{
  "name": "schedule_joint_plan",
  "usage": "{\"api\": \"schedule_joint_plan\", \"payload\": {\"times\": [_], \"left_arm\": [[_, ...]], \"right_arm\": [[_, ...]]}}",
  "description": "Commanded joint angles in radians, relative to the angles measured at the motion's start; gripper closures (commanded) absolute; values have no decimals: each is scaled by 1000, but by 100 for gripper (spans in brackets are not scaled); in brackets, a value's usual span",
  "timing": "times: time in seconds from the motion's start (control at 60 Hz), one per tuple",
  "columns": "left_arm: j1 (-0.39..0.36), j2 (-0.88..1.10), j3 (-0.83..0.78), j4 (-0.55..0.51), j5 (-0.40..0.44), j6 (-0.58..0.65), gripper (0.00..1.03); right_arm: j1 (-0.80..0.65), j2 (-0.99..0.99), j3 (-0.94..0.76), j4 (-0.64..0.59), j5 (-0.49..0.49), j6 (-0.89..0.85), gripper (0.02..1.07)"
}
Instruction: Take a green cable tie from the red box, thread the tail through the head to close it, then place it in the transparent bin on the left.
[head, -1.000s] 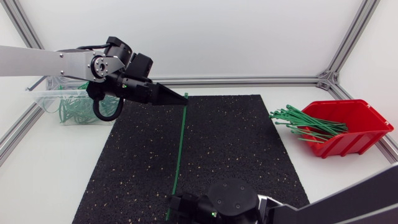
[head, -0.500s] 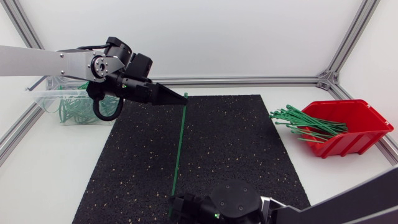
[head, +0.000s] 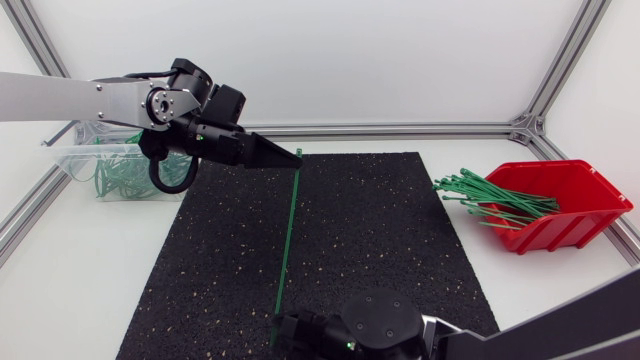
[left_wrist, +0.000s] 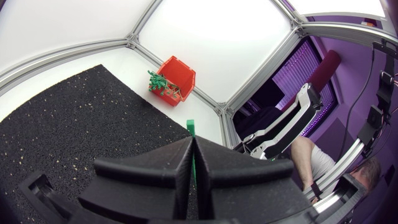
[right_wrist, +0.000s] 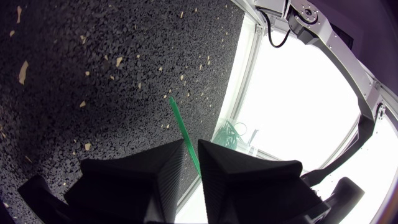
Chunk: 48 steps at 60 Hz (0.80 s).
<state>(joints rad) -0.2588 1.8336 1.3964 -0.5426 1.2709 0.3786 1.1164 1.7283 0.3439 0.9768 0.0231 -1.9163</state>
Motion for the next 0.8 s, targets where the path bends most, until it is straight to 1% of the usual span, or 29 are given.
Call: {"api": "schedule_joint_plan", "payload": {"times": [0.0,0.067,0.1,0.133,0.4,0.55,0.6,0.617,0.783], "left_arm": [[-10,18,24,-11,2,23,100],[-11,18,23,-13,2,23,100],[-11,16,21,-14,2,25,100],[-11,16,23,-16,2,25,100],[-17,12,19,-19,2,25,100],[-19,7,16,-22,2,28,100],[-19,7,15,-22,2,29,100],[-19,9,15,-22,2,29,100],[-20,6,13,-26,2,32,100]], "right_arm": [[-6,10,9,22,1,-26,84],[-7,13,12,23,1,-26,85],[-10,16,12,25,0,-26,89],[-10,17,14,26,0,-26,91],[-18,47,23,30,0,-26,91],[-20,54,18,30,0,-26,91],[-20,56,17,30,1,-26,83],[-20,57,18,30,1,-26,82],[-20,68,29,30,6,-26,82]]}}
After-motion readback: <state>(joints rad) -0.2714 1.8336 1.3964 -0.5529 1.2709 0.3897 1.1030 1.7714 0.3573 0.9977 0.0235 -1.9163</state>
